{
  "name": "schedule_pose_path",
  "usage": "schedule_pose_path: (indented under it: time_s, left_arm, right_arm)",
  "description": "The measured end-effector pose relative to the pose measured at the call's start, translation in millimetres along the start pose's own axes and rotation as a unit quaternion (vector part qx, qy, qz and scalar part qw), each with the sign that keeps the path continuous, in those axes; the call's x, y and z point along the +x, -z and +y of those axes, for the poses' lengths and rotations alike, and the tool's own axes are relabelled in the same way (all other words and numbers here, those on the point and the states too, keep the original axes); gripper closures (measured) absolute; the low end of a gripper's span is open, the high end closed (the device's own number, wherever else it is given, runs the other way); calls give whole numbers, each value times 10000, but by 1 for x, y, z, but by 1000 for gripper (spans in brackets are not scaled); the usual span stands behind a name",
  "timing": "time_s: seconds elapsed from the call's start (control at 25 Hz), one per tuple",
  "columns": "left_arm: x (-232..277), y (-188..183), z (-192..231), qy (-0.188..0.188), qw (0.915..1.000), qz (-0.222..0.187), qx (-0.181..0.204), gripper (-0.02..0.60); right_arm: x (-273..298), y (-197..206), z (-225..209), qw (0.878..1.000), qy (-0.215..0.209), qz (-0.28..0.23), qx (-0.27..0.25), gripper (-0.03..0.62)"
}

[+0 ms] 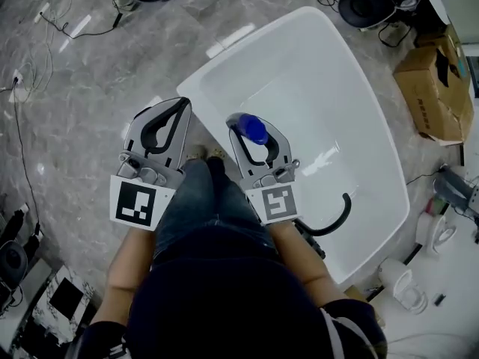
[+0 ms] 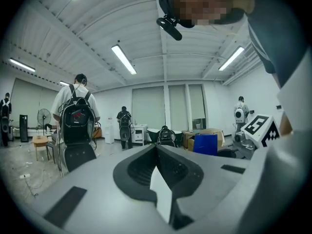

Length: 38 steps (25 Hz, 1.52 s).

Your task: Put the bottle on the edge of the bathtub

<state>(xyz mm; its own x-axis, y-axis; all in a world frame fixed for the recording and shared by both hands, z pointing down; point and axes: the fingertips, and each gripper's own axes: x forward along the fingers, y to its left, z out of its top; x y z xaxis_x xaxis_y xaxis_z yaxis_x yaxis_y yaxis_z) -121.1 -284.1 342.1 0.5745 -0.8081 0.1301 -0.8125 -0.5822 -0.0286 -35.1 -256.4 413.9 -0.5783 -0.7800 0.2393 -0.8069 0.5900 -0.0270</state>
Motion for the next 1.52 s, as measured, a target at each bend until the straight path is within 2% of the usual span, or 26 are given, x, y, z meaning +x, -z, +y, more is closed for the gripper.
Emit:
schedule_pose_path:
  time_s: [0.16, 0.48, 0.8, 0.88, 1.12, 1.52]
  left_arm:
    - [-1, 30, 4, 131, 9998, 134, -57, 558]
    - [1, 80, 19, 296, 9989, 334, -137, 558]
    - [-15, 129, 37, 425, 9963, 667, -337, 558]
    - [-15, 138, 39, 456, 9959, 713, -305, 558]
    - [-20, 162, 53, 396, 9949, 838, -394, 558]
    - [-19, 181, 61, 480, 9929, 958, -526, 558]
  right_arm:
    - [14, 28, 9, 9994, -275, 90, -181, 425]
    - [54, 82, 22, 9977, -554, 277, -277, 425]
    - [98, 147, 46, 9935, -726, 812, -331, 425]
    - [106, 162, 47, 9929, -682, 954, -192, 425]
    - [127, 200, 54, 9887, -695, 1308, -218, 425]
    - [146, 237, 60, 9828, -785, 1642, -299, 425]
